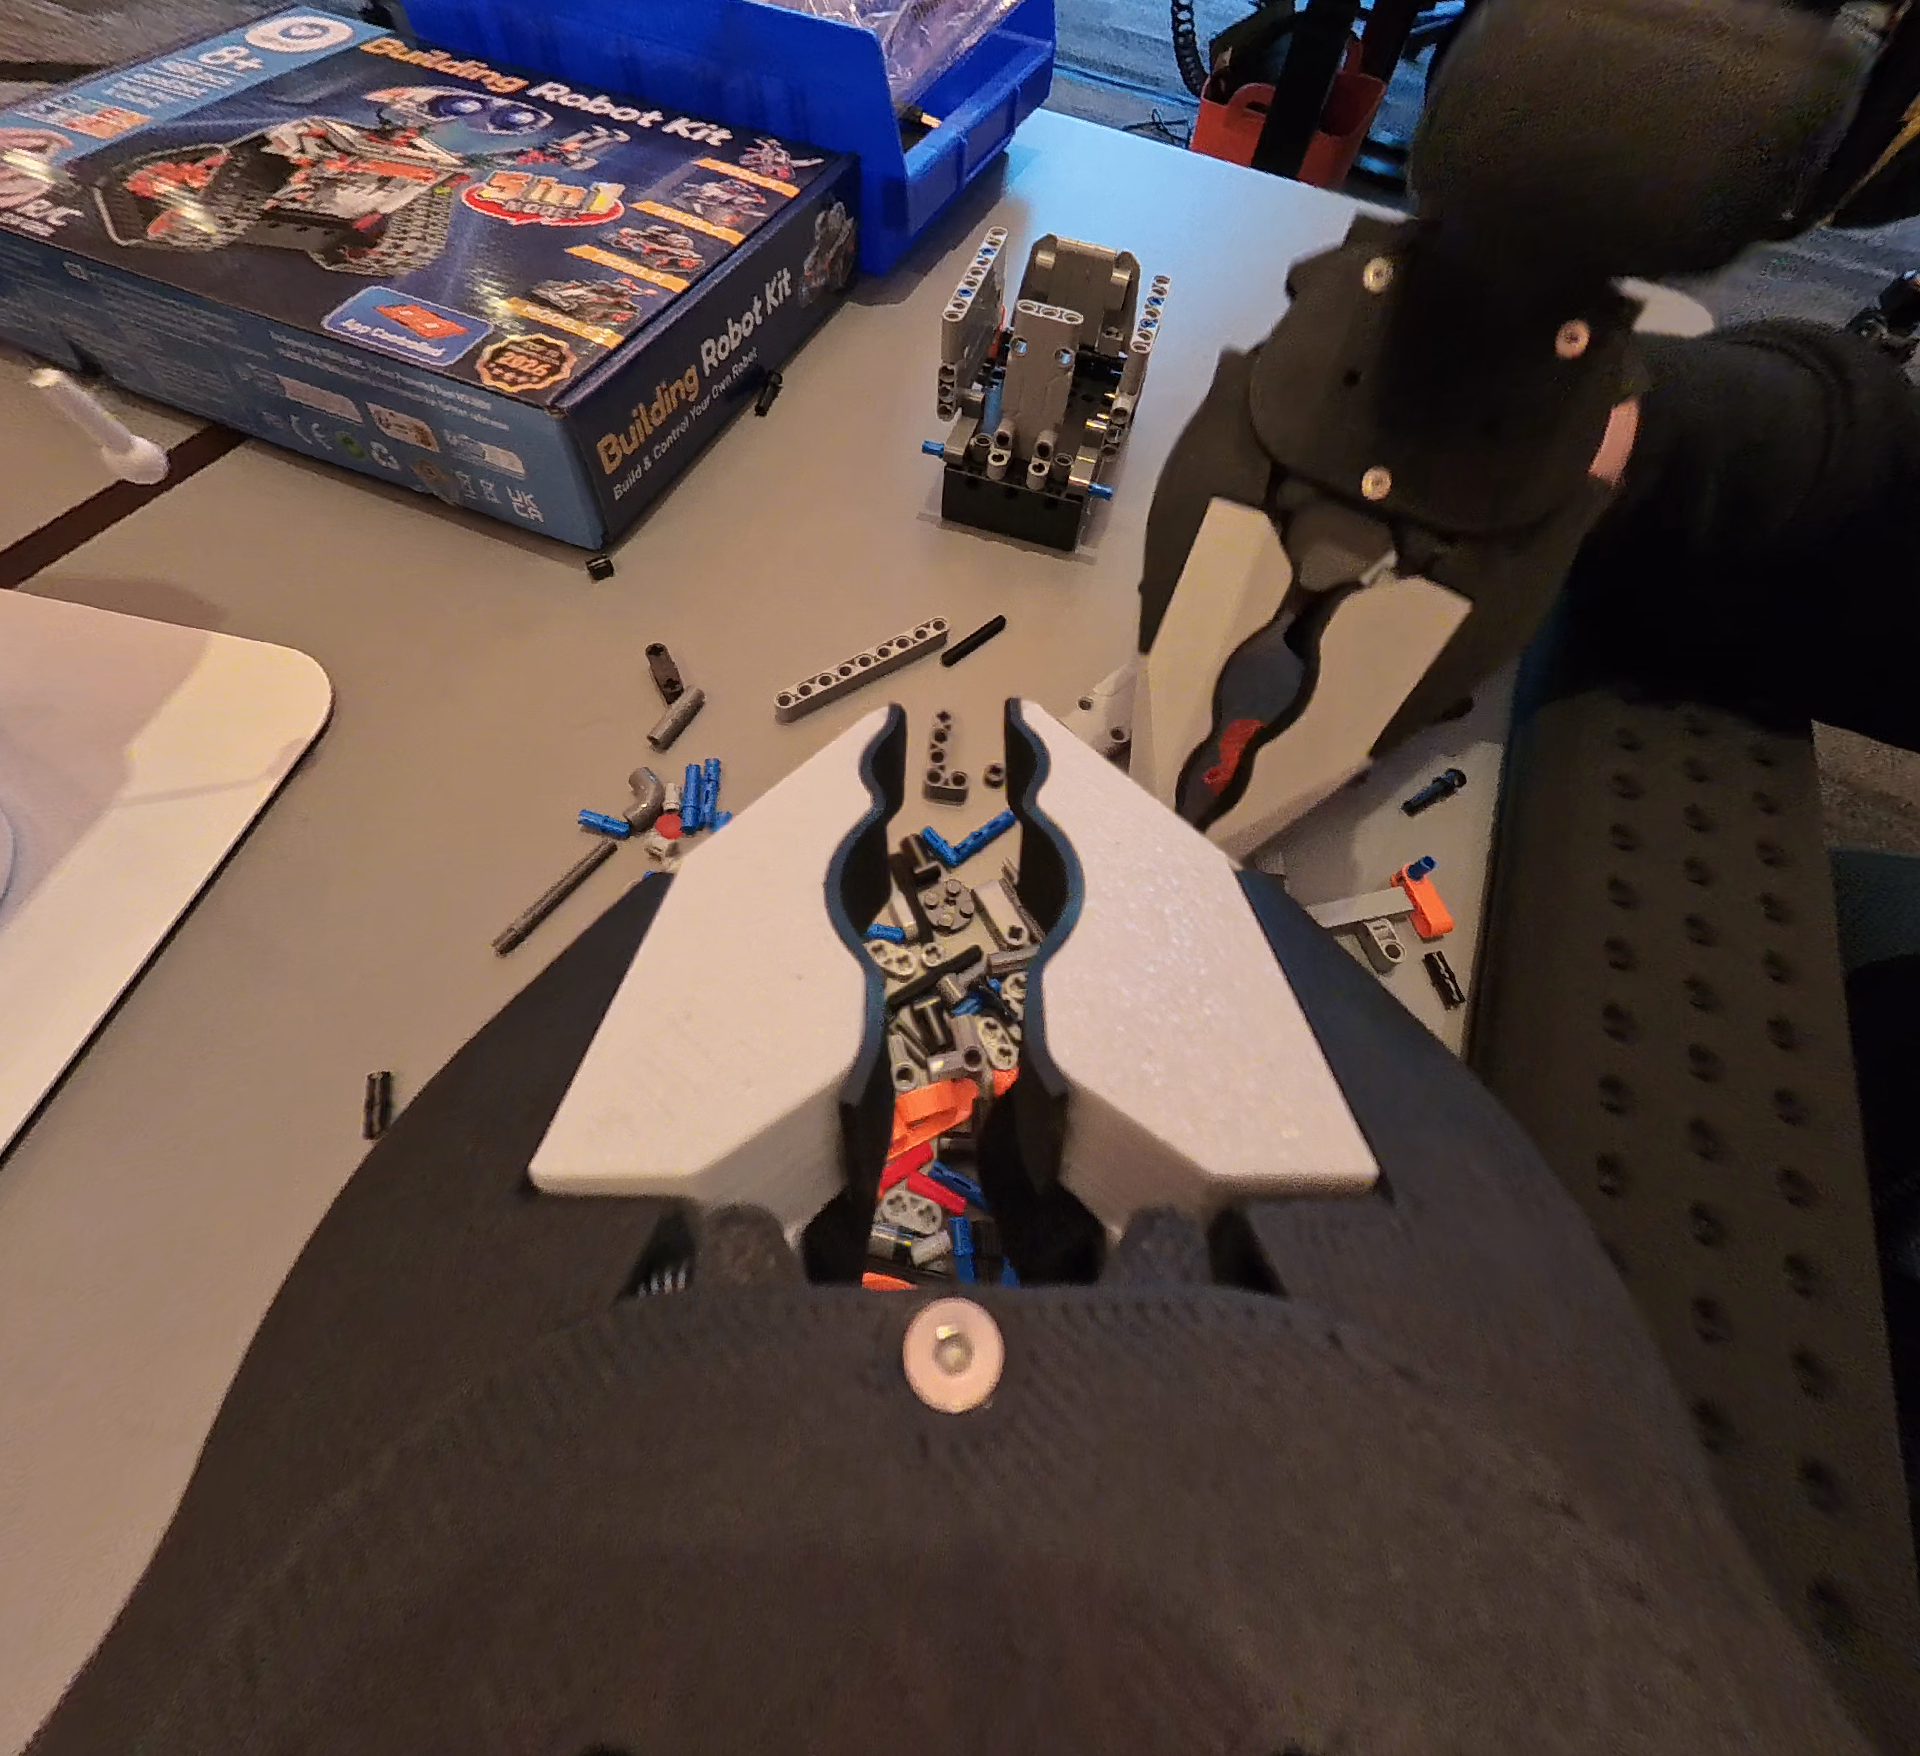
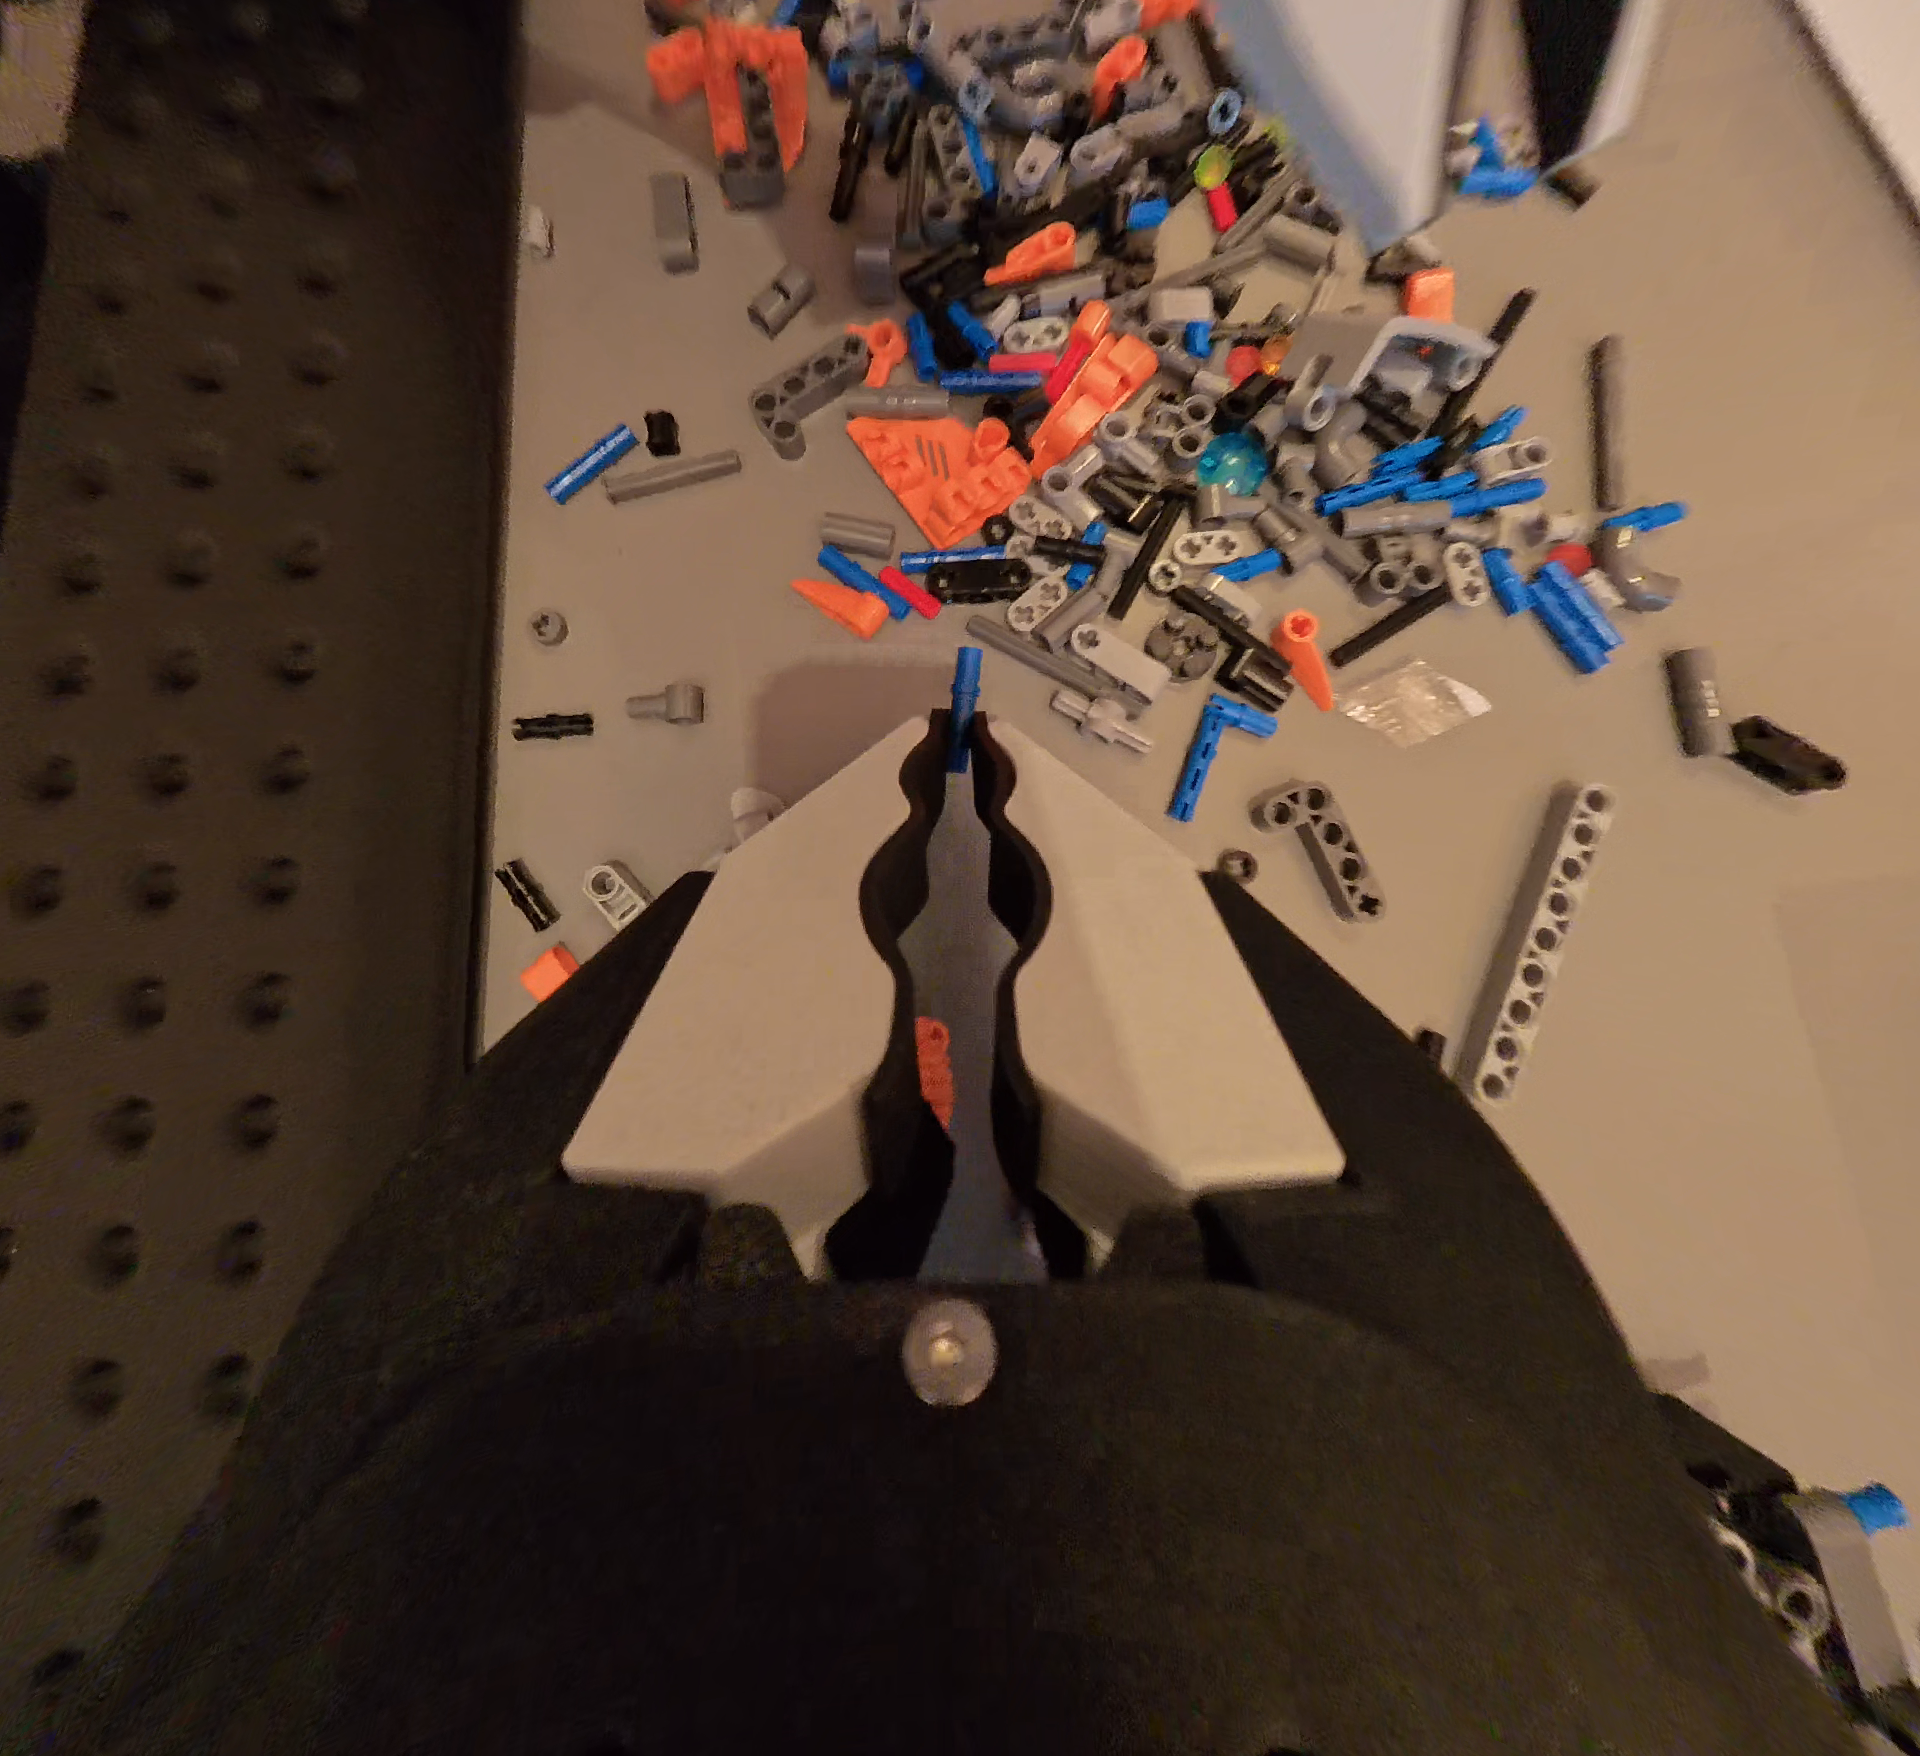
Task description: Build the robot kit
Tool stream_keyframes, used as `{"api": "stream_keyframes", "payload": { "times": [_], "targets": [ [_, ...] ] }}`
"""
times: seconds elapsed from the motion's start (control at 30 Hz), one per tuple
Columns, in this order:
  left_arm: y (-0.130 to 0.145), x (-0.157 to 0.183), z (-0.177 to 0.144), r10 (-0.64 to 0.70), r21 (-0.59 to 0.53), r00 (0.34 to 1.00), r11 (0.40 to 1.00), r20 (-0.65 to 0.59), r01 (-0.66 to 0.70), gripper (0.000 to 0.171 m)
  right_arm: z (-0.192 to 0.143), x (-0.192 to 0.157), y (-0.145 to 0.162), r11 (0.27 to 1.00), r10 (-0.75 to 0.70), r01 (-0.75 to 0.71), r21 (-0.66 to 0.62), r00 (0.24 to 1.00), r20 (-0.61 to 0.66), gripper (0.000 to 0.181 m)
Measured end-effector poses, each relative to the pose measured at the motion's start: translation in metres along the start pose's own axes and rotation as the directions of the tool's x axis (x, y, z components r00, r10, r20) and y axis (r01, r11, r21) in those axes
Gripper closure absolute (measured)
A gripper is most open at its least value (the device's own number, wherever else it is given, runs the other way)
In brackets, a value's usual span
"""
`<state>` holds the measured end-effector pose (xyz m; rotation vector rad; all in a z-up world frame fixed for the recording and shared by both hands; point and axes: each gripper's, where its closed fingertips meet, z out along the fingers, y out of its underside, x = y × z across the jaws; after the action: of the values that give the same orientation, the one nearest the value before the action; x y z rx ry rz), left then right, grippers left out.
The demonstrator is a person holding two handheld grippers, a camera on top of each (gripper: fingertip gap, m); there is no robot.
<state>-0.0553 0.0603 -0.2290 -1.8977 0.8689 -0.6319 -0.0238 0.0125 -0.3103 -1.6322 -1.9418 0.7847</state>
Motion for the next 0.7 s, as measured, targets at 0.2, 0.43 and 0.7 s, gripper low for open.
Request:
{"api": "stream_keyframes", "payload": {
  "times": [0.2,0.43,0.7],
  "targets": [
    [0.008,0.020,0.012,0.082,-0.051,0.994,0.995,-0.068,-0.085,0.153,-0.026,0.007,-0.017,0.990,0.024,-0.020,0.141,0.999,-0.029,0.179],
    [0.013,0.032,0.019,0.160,-0.075,0.983,0.983,-0.092,-0.167,0.151,-0.041,0.010,-0.019,0.979,0.046,-0.037,0.202,0.998,-0.038,0.179],
    [0.016,0.037,0.021,0.207,-0.083,0.973,0.973,-0.102,-0.216,0.151,-0.052,0.012,-0.021,0.969,0.055,-0.042,0.243,0.997,-0.046,0.179]
  ]
}}
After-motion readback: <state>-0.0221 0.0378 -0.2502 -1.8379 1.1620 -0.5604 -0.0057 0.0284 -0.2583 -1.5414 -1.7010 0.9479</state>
